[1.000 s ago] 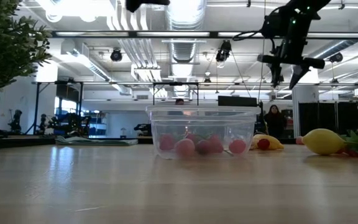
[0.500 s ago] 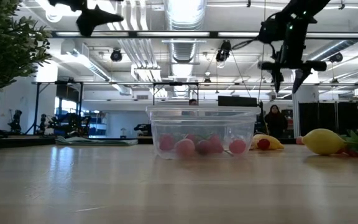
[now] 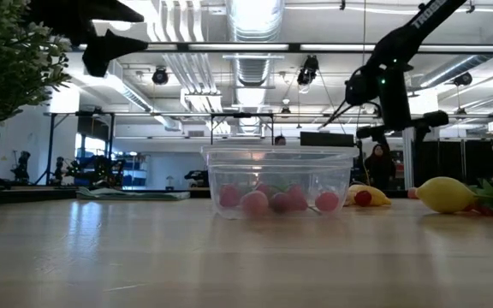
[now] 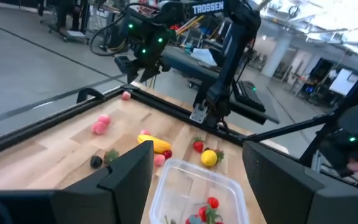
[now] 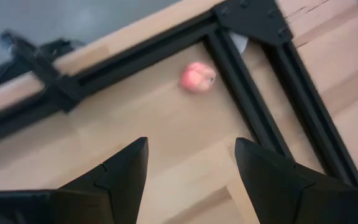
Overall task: Pick and placing Produce into tupperware
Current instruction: Put the peach into the transparent container
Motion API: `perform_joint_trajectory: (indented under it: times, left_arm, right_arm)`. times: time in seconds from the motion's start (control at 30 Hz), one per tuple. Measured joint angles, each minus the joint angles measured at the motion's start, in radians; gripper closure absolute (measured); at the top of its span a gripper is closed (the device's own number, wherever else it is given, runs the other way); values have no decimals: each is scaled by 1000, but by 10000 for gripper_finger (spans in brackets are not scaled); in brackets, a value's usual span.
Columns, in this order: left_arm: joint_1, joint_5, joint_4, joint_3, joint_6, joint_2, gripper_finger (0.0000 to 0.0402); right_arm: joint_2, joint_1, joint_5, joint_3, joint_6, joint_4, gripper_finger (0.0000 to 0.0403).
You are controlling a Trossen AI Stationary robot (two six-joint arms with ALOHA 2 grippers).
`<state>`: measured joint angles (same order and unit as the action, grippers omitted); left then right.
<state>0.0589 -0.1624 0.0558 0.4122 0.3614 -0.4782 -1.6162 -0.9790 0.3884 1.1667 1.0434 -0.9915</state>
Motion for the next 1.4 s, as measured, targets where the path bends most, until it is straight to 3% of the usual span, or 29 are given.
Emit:
perform_joint_trajectory:
  times: [0.4,0.63,0.8,1.13,1.23,1.4]
  left_arm:
    - [0,-3,73,-140,71,146,169]
    - [0,-35,71,-200,104,238,169]
    - [0,-36,65,-234,131,297,169]
    - [-1,-73,57,-374,128,369,169]
    - [0,-57,64,-403,191,380,169]
    - [-1,-4,83,-403,-4,388,168]
  right_arm:
    - [-95,-16,104,50,223,-32,170]
    - [-149,-23,169,69,270,-65,170]
    - [-215,-21,165,99,313,-148,170]
    - [-257,-32,191,96,408,-144,170]
    - [-254,-32,192,95,407,-143,170]
    - [-244,-32,187,95,407,-135,170]
